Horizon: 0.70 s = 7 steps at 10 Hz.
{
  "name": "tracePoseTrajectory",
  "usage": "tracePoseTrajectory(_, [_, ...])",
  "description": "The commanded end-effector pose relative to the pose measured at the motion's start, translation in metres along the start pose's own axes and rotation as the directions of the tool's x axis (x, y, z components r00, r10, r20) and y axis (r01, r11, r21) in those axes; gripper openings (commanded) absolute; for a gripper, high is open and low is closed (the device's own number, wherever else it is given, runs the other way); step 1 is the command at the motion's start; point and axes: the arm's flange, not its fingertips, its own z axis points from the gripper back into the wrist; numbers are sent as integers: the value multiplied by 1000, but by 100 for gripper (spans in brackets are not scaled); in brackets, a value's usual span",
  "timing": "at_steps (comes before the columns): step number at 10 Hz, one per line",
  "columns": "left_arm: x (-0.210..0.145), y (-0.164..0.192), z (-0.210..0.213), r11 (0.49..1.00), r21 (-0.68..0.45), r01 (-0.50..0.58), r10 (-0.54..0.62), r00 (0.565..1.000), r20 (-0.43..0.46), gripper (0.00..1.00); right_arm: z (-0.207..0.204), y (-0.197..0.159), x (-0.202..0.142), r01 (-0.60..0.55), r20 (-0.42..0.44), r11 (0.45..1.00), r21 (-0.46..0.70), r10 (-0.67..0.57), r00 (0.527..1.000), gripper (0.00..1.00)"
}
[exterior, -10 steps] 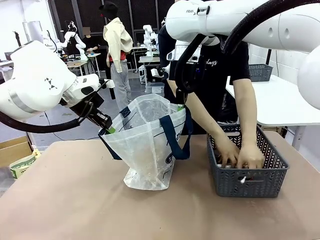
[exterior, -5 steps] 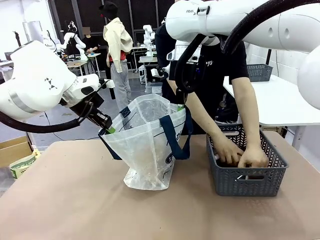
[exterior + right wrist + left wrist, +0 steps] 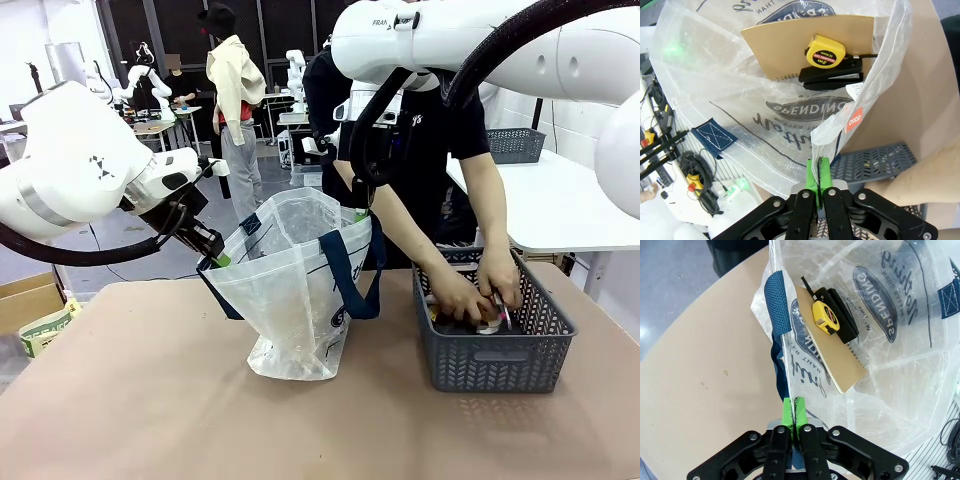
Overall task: Transfer purchased items from the store into the shopping bag.
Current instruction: Move the Reusable shopping bag to the right side of the table.
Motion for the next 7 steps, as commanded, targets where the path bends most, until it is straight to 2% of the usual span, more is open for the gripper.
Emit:
tracePoseTrajectory(1, [0, 1, 0, 1000, 4, -9, 9, 1000, 5, 0, 0, 0, 0, 0, -1, 1000, 0, 0, 1000, 0])
tracePoseTrajectory(7, [0, 1, 0, 1000, 4, -9, 9, 1000, 5, 0, 0, 0, 0, 0, -1, 1000, 0, 0, 1000, 0])
